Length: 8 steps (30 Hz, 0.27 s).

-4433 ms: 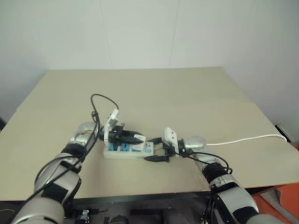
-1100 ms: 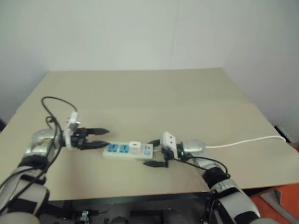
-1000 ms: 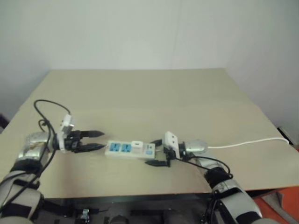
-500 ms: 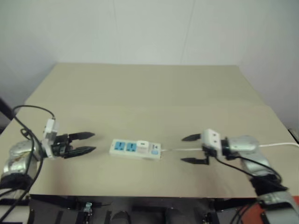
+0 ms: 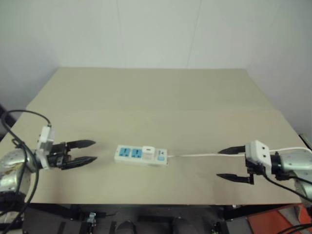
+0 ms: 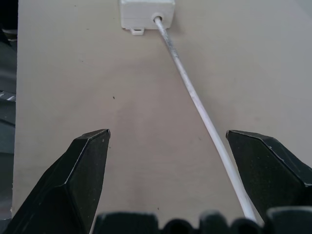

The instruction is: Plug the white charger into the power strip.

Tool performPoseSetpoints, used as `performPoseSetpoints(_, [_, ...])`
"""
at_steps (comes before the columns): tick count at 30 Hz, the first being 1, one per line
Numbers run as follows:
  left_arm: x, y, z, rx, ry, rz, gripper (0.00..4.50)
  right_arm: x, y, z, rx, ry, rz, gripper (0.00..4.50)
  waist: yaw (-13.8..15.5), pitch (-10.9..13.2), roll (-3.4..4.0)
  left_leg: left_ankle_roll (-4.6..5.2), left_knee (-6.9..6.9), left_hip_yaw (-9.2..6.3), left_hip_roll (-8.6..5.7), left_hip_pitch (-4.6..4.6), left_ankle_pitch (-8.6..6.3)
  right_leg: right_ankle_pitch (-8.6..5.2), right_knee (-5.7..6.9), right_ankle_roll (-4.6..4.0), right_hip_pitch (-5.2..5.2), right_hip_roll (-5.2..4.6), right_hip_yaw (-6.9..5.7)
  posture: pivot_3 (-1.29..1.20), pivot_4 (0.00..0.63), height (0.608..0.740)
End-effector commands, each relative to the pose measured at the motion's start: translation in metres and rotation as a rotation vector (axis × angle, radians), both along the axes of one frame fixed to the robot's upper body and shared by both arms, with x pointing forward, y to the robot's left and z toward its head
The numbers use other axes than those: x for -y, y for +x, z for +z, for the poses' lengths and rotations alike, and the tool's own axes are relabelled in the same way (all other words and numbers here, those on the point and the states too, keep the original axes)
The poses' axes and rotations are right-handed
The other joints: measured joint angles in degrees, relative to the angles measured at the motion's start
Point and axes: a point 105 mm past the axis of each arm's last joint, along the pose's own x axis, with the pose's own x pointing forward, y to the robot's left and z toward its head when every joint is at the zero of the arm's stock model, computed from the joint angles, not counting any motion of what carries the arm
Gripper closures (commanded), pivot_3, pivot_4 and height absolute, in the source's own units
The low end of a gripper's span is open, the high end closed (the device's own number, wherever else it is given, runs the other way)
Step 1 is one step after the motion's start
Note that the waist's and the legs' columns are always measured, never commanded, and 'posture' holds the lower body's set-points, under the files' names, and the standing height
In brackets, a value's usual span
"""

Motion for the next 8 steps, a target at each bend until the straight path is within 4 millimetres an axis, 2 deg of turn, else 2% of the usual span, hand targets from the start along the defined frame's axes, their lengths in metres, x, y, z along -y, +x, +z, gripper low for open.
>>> performPoseSetpoints(1, [0.0009, 0.0001, 0.0087, 0.038, -0.003, 0.009, 0.95, 0.005, 0.0007, 0.0168, 0.061, -0.005, -0.02, 0.05, 0.03, 0.0, 0.0, 0.0, 0.0, 0.0, 0.0, 0.0, 0.0, 0.0, 0.0, 0.0, 0.0, 0.0, 0.0, 0.0, 0.15, 0.74])
performPoseSetpoints(8, [0.004, 0.0013, 0.009, 0.039, -0.012, 0.004, 0.95, 0.0094, -0.0013, 0.0217, 0.08, -0.013, -0.028, 0.05, 0.04, 0.0, 0.0, 0.0, -0.01, 0.02, 0.0, -0.02, 0.0, 0.01, -0.04, -0.01, -0.01, -0.01, 0.01, 0.0, 0.15, 0.74])
